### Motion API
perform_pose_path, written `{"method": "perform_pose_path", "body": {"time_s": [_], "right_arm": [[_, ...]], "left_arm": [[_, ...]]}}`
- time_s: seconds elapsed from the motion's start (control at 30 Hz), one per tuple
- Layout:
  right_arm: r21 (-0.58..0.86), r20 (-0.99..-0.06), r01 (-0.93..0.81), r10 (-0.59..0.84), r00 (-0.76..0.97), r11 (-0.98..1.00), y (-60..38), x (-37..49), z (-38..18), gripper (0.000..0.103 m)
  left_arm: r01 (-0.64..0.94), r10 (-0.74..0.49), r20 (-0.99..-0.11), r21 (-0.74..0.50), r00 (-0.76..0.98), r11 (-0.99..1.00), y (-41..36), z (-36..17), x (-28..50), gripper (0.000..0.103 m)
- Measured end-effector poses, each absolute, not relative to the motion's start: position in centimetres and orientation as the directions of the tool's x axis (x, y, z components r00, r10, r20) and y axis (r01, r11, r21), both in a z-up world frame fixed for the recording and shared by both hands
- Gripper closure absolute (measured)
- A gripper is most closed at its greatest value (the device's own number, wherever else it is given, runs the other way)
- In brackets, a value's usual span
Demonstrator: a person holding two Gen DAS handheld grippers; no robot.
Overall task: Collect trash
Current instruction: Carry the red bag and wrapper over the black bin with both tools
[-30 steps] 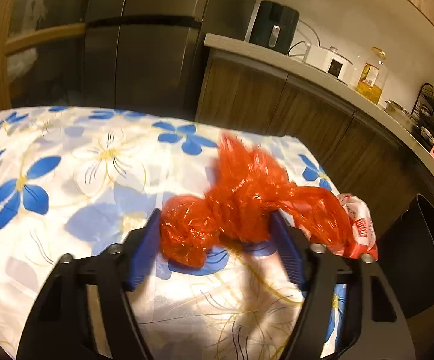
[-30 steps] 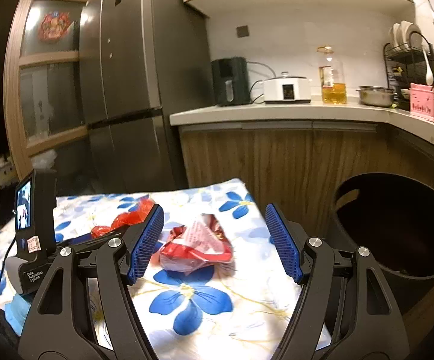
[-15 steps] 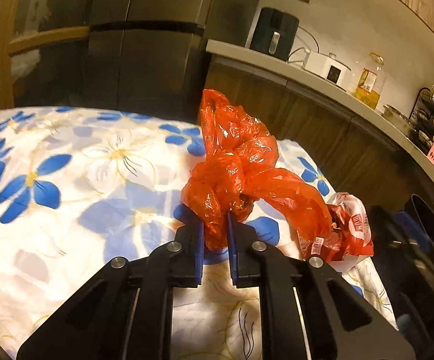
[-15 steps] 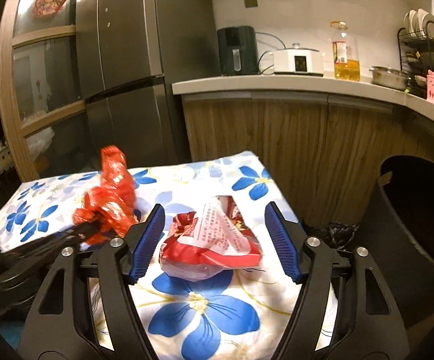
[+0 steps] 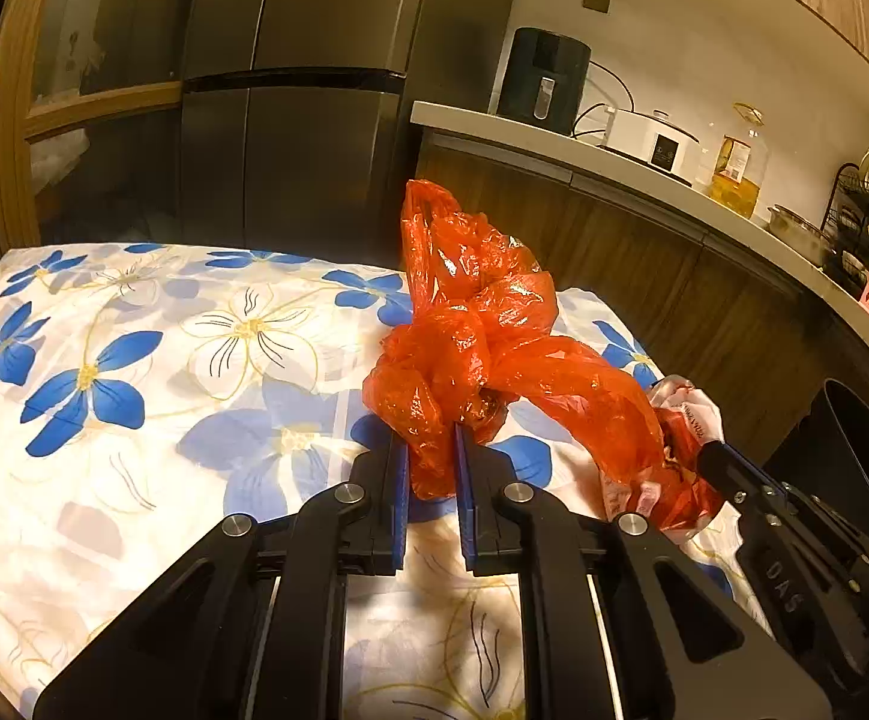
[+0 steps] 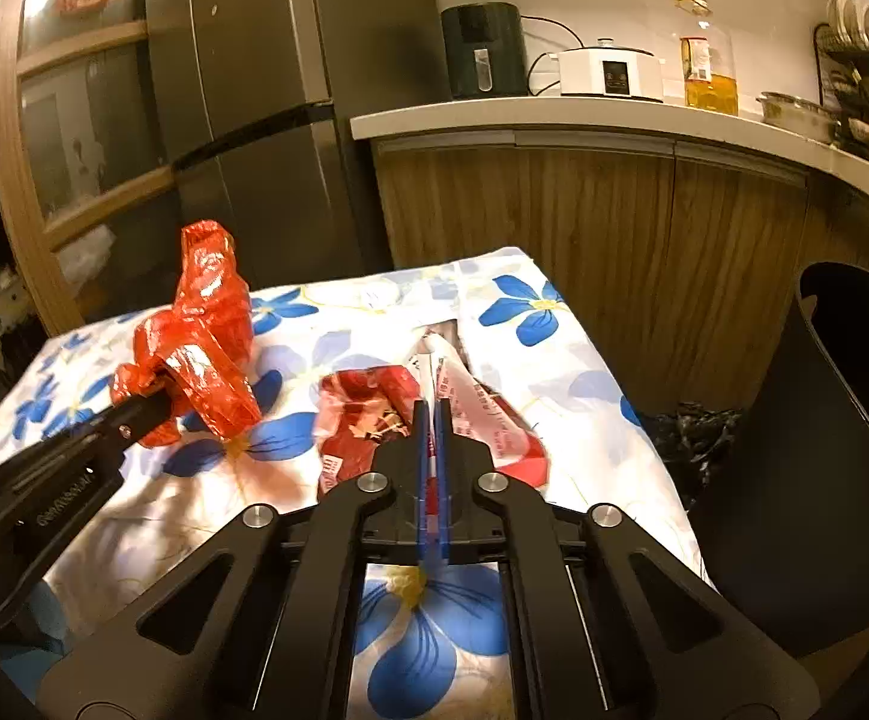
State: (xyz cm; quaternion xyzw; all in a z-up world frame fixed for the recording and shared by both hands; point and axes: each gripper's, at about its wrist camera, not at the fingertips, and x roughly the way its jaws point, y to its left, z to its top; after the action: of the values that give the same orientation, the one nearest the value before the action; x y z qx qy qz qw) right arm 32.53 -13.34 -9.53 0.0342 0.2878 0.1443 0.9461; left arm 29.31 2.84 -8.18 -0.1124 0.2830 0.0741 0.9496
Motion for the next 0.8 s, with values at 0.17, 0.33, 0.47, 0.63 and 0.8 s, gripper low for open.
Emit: {"method": "perform_pose_path", "body": {"time_s": [0.17,0.33,0.47,0.63,0.8], "right_arm": [[0.163,-0.482,-0.25,0.298,0.824,0.954,-14.8,30.4,-7.9,0.102],[0.141,-0.417,-0.224,0.263,0.87,0.964,-17.2,27.4,-6.0,0.102],[0.138,-0.361,-0.186,0.224,0.905,0.973,-19.7,25.4,-4.2,0.102],[0.151,-0.284,-0.118,0.157,0.946,0.981,-23.8,22.6,-1.9,0.102],[0.162,-0.223,-0.027,0.063,0.973,0.986,-28.4,20.3,-0.3,0.102]], "left_arm": [[-0.189,0.075,-0.543,-0.158,0.837,0.969,1.7,-7.2,28.4,0.09],[-0.143,0.055,-0.519,-0.132,0.853,0.981,-0.8,-5.6,27.3,0.09],[-0.092,0.02,-0.492,-0.123,0.87,0.988,-3.5,-4.2,26.2,0.09],[0.006,-0.053,-0.444,-0.106,0.894,0.994,-8.2,-1.8,24.6,0.09],[0.095,-0.122,-0.407,-0.088,0.905,0.992,-12.8,-0.2,23.4,0.09]]}}
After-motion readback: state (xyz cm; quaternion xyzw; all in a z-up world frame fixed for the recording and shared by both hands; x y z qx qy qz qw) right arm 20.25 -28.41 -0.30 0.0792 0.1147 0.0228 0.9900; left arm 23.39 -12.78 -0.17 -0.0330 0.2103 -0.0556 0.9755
